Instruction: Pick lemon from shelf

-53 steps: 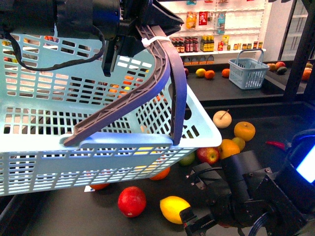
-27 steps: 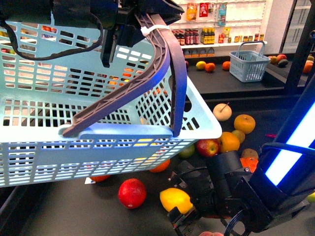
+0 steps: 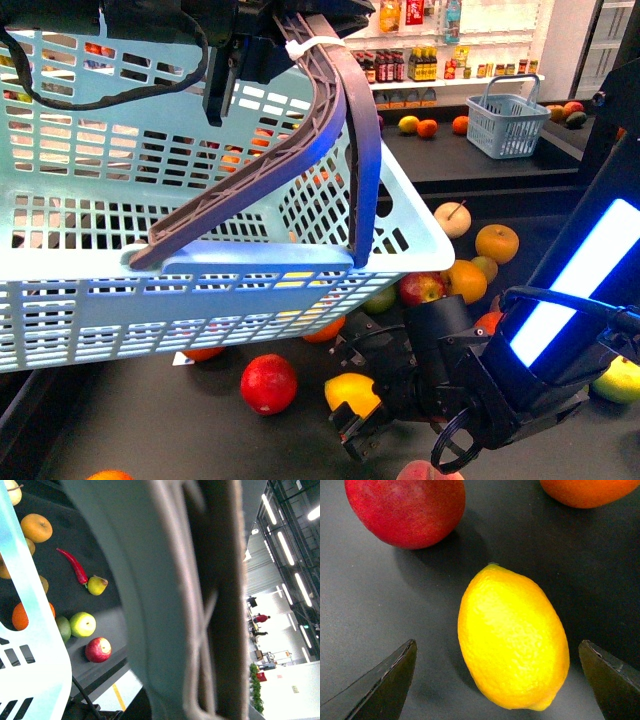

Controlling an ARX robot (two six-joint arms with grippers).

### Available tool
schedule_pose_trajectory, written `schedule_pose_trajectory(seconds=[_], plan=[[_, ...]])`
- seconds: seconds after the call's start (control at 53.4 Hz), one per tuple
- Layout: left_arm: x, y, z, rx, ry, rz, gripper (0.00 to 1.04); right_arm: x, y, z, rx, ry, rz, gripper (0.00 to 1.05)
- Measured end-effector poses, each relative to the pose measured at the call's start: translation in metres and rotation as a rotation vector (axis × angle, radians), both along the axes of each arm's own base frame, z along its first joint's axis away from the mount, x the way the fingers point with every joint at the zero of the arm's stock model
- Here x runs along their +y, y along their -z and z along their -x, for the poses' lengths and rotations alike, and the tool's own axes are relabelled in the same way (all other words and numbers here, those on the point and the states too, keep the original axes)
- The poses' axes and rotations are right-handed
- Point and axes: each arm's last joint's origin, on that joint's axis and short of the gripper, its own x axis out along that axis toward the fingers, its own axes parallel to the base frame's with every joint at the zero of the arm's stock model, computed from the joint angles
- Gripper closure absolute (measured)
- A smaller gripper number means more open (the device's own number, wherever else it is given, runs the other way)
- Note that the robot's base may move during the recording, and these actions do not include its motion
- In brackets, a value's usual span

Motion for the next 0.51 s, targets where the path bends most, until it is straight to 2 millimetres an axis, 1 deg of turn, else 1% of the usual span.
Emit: schedule_pose_trajectory(seconds=[0.356,0.505], plan=[[0.0,0.0,0.0,0.0,-0.001,0.0,0.99,0.002,0.017,0.002,0.01,-0.007,0.047,0.07],[0.0,0.0,0.0,0.0,0.0,0.0,0.99,0.003,0.019,0.002,0.013,-0.012,0.052,0.07]])
